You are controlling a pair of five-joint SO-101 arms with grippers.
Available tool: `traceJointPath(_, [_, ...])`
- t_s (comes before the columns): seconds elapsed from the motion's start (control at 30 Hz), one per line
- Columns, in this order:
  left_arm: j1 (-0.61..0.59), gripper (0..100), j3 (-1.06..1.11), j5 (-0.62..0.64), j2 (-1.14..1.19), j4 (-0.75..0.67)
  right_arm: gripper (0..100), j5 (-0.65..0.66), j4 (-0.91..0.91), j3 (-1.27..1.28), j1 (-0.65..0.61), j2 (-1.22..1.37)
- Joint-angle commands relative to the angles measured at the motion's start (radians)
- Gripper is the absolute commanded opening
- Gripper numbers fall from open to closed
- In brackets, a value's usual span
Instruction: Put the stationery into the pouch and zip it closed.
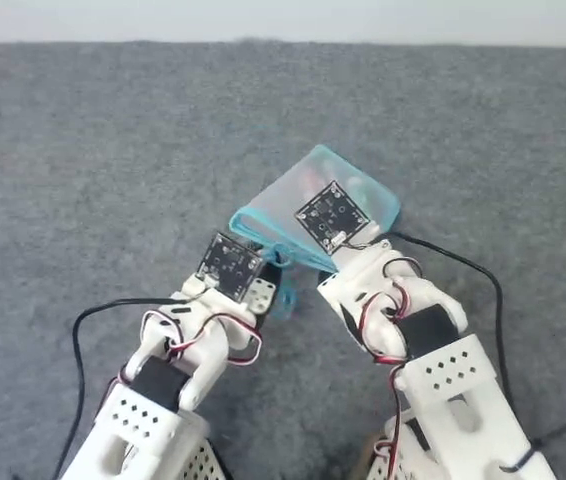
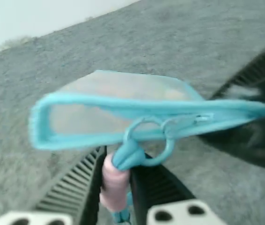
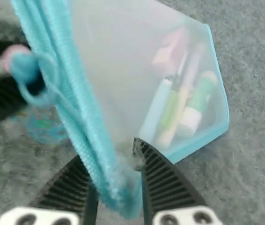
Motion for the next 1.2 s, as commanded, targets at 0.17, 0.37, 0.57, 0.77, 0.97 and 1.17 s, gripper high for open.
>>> traceJointPath(0.17, [-0.069,1,-0.022,-0.011,0.015,-0.037,0.6,0.026,-0.064,0.038,0.119,-0.016])
traceJointPath(0.37, [-0.16,1,-0.033,-0.008,0.015,-0.037,0.6,0.026,-0.064,0.041,0.17,-0.016])
traceJointPath(0.57, [-0.195,1,-0.036,-0.008,0.015,-0.037,0.6,0.028,-0.068,0.041,0.177,-0.016])
traceJointPath(0.77, [-0.213,1,-0.036,-0.005,0.015,-0.037,0.6,0.054,-0.079,0.037,0.186,0.035])
traceJointPath(0.97, [-0.265,1,-0.038,-0.003,0.015,-0.037,0.6,0.061,-0.193,0.014,0.308,0.197])
traceJointPath(1.17, [-0.264,1,-0.033,-0.006,0.015,-0.037,0.6,0.061,-0.252,-0.054,0.375,0.386])
